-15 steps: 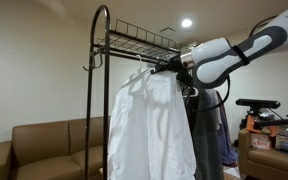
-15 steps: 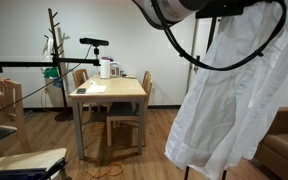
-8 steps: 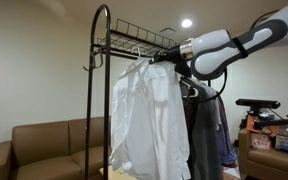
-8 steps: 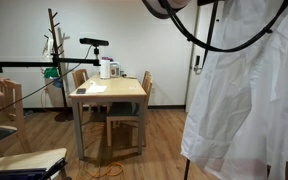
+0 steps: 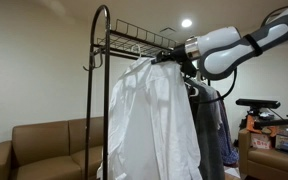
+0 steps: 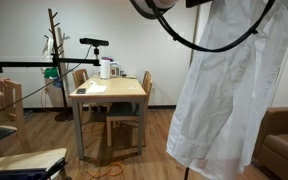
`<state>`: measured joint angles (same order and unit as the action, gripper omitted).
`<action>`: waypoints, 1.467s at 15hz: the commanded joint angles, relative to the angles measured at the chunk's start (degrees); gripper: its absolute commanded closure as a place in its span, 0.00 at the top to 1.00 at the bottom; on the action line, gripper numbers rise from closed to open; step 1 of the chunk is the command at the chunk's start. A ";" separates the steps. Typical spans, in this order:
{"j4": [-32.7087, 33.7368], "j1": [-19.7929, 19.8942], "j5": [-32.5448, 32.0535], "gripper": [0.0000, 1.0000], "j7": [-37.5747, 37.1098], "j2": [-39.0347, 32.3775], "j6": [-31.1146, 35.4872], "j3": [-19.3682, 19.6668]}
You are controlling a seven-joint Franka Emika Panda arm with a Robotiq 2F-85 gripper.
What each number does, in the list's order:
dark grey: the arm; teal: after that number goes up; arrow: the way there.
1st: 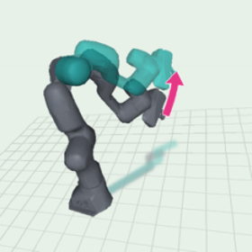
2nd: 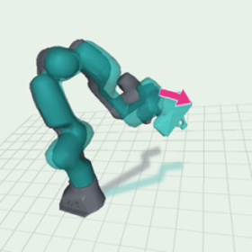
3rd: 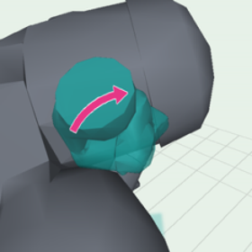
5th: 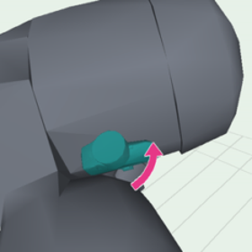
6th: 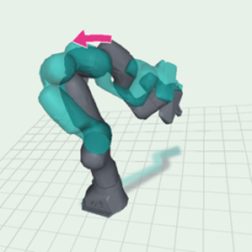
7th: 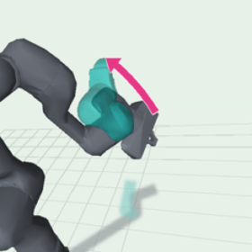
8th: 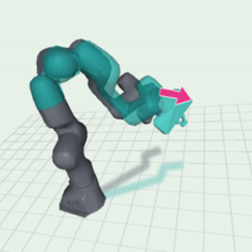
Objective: Move the hanger with the white shirt to the right outer hanger
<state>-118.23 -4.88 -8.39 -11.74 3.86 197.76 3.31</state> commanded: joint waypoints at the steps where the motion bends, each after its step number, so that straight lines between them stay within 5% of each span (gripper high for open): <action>1: -3.51 0.49 -0.83 0.08 3.06 5.63 1.74 -0.04; 10: -23.18 -2.36 -3.10 0.08 0.82 11.39 -0.03 1.89; 12: -26.35 -5.98 -5.20 0.08 -0.61 12.70 -1.87 4.22; 14: -29.60 -14.46 -11.30 0.09 -3.73 15.08 -2.63 10.37; 15: -26.40 -8.59 -7.50 0.09 -1.11 10.50 -0.49 5.96; 17: -28.66 -13.34 -9.39 0.09 -2.34 12.12 -0.72 9.00; 22: -29.82 -16.11 -10.41 0.09 -2.92 14.33 -2.99 10.79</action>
<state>-147.50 -19.06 -18.13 -14.08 17.34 195.94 13.25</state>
